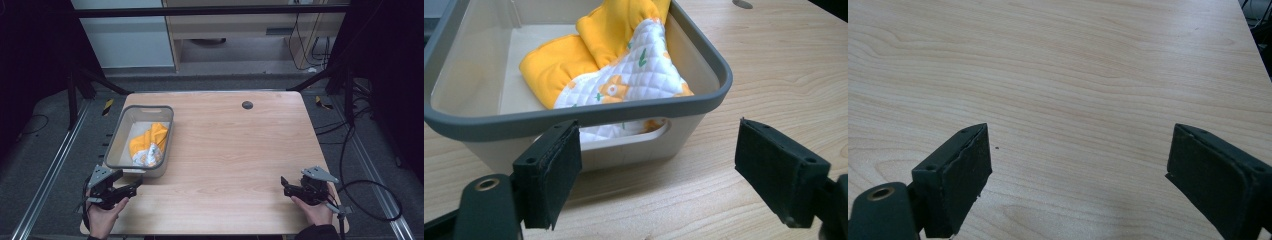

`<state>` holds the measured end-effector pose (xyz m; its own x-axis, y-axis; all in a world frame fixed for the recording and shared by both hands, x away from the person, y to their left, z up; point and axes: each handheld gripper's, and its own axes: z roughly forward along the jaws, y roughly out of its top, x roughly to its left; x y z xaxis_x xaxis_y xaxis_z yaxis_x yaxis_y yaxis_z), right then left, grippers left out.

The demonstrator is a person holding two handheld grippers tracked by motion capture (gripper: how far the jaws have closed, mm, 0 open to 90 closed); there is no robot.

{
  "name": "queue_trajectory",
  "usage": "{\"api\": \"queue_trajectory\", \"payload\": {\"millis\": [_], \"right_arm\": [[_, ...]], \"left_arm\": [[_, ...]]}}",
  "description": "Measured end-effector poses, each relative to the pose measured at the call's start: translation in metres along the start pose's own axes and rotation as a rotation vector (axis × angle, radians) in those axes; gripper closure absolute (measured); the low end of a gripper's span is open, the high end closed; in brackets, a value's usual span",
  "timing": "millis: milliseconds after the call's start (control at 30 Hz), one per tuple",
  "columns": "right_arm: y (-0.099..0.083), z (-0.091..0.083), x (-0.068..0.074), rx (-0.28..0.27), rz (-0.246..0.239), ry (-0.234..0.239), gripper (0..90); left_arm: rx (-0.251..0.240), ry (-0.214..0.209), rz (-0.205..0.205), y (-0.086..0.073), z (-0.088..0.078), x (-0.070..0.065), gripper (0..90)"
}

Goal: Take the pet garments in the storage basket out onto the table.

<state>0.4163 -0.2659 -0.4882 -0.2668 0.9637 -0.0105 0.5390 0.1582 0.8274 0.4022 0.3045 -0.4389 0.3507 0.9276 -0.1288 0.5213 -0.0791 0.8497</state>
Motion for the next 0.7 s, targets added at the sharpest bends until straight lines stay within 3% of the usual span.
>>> {"api": "queue_trajectory", "payload": {"millis": [367,700], "right_arm": [[0.0,0.002,0.001,0.006,-0.002,-0.003,10.6],[-0.001,0.002,0.0,0.002,-0.006,-0.008,10.6]], "left_arm": [[-0.013,-0.021,0.027,0.017,0.001,-0.008,18.5],[-0.041,-0.023,0.074,0.046,0.006,-0.015,17.9]]}}
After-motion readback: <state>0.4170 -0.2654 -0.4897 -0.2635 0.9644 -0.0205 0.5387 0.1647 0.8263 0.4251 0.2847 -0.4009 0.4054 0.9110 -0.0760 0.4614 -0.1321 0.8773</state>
